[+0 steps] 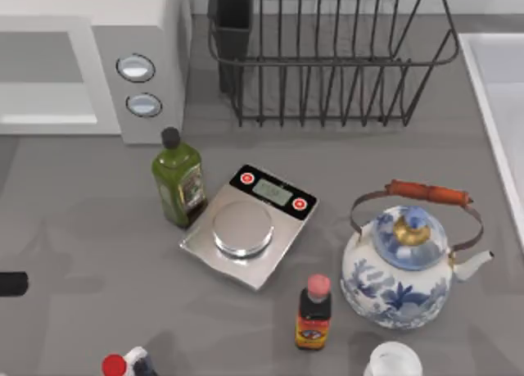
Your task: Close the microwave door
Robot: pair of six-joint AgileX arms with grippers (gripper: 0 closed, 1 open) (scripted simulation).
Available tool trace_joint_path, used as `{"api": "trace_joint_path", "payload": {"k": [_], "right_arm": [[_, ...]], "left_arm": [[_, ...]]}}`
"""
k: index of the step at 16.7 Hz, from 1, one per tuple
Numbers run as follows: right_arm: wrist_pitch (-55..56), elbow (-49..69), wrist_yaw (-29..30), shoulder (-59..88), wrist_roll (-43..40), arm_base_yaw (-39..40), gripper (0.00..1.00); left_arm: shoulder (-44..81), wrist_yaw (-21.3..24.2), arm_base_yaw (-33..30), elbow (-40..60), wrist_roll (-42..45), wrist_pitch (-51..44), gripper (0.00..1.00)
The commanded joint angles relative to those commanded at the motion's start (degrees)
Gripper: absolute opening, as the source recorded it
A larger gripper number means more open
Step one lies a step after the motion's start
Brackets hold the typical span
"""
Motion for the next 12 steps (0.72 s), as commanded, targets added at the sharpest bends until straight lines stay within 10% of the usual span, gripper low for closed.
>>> {"api": "trace_joint_path", "payload": {"k": [12], "right_arm": [[0.0, 0.0, 0.0, 0.0, 0.0, 0.0, 1.00]], "left_arm": [[0.1, -8.9, -8.9, 3.1, 0.0, -3.0, 0.00]]}}
